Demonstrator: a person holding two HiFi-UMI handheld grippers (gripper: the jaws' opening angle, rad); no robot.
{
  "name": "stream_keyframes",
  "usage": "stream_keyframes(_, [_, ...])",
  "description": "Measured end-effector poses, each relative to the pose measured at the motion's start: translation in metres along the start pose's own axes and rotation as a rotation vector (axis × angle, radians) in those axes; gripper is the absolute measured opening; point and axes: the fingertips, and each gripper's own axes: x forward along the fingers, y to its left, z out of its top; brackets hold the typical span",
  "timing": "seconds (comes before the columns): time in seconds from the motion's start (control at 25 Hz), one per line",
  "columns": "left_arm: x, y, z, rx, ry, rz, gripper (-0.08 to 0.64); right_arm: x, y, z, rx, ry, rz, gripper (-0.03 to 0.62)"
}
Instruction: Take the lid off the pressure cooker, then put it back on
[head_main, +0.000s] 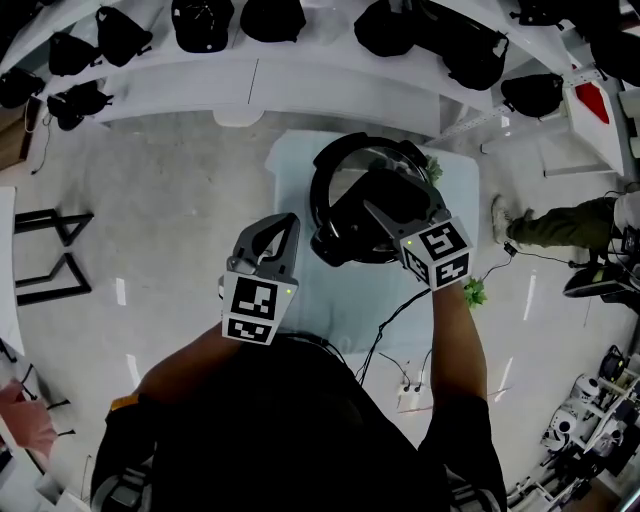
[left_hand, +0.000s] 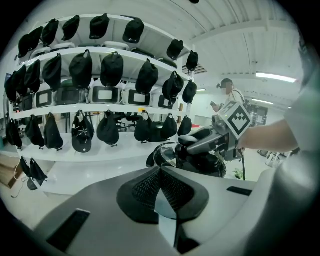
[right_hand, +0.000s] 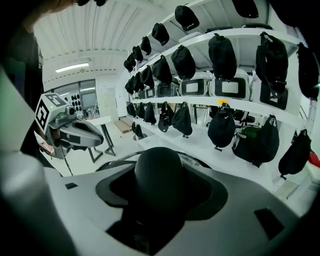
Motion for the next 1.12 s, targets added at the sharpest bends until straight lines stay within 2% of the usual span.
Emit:
stream_keyframes(0.36, [-0.008,-0.008,0.011,0.023,-0.035,-0.043,0.006,-0.002,0.001,0.000,-0.013,-0.001,-0.002,0.291])
stream_keyframes(0.68, [-0.016,-0.009,0.012,0.026,-0.043,-0.062,0.006,-0.002,0.000,0.001,0.030,0.013,-0.038,0.292])
stream_keyframes(0.92, [-0.018,-0.010,0.009,0.048,-0.040,-0.081,0.006,-0.003,0.005,-0.002,-0.051,-0.012,0.074,0.288])
stream_keyframes(1.12, [-0.018,-0.011,0.003,0.063,-0.020,-0.072,0.006,-0.002,0.004,0.000,-0.074,-0.023,0.089,0.288])
